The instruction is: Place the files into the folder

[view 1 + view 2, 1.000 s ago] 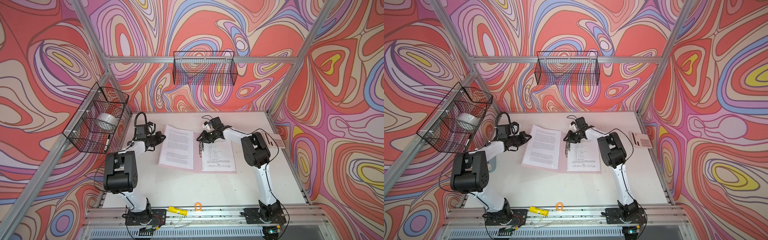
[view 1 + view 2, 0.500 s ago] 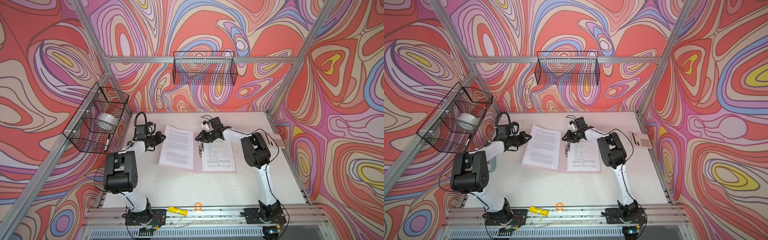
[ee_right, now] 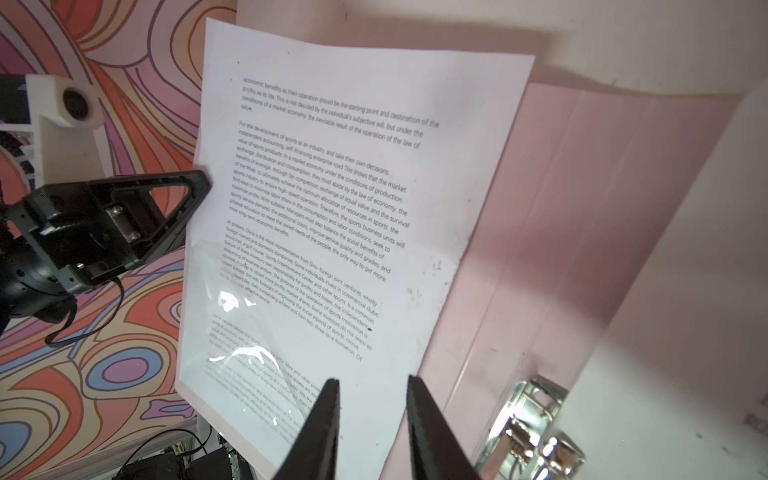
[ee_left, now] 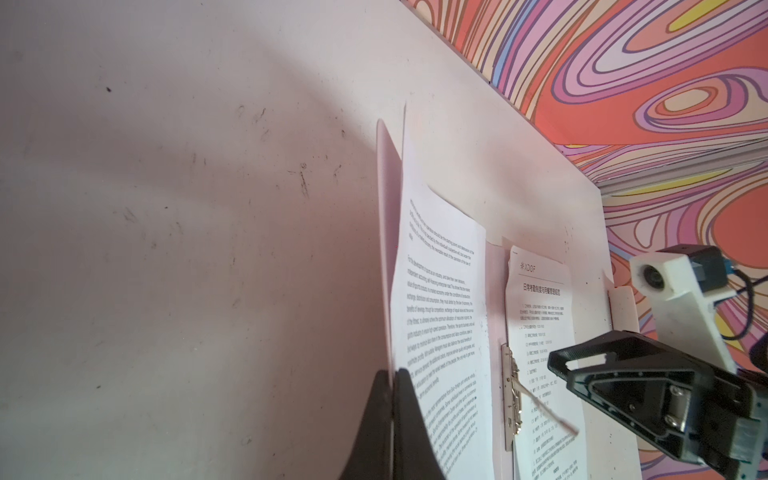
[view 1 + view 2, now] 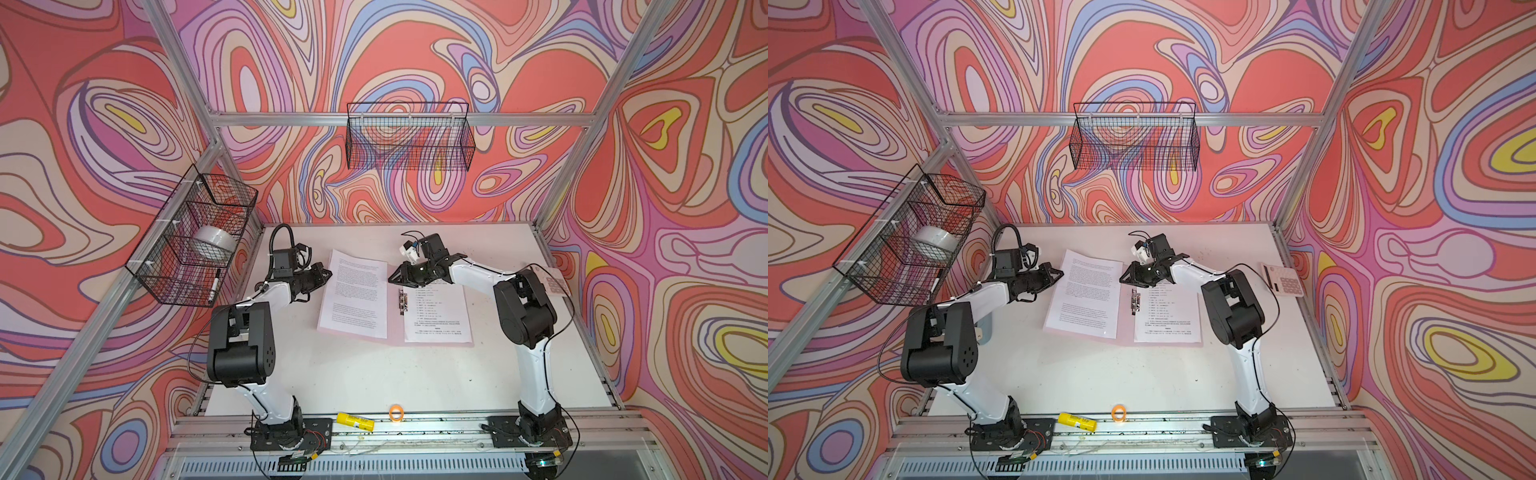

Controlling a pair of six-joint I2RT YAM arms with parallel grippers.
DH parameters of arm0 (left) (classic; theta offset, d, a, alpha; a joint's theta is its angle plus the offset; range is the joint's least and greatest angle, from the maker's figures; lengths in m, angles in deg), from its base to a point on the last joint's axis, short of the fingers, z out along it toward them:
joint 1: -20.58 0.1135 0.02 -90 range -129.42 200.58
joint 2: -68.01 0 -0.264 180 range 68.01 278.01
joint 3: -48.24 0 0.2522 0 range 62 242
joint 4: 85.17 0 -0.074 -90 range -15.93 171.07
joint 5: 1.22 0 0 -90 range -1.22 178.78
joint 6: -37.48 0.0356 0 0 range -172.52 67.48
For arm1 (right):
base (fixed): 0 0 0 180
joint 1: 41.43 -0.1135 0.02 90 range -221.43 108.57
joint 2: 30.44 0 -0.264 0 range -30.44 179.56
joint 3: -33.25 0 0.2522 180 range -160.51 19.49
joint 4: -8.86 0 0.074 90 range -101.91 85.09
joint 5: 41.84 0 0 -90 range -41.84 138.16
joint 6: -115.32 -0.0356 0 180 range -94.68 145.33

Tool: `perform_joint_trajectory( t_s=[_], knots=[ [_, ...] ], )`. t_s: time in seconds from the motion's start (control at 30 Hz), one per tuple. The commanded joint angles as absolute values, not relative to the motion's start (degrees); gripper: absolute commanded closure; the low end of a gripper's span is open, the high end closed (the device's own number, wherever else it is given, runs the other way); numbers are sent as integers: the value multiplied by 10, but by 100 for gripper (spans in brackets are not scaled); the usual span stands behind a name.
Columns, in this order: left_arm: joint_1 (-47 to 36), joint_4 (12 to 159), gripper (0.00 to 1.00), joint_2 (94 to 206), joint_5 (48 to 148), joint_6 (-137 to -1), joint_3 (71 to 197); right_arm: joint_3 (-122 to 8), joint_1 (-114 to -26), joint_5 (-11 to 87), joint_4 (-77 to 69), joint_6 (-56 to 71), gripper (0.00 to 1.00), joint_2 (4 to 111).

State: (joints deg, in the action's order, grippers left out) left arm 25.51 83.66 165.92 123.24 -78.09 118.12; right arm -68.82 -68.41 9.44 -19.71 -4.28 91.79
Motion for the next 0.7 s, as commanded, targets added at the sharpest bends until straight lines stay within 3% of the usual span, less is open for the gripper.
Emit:
perform_joint_trajectory(
  t_s=[0.0,0.67],
  knots=[
    [251,830,100,1660,1233,-776,1183,-664,-690,111,-208,-38,71,892],
    [250,843,100,1628,1220,-789,1162,-535,-694,164,-155,-188,77,714]
  ],
)
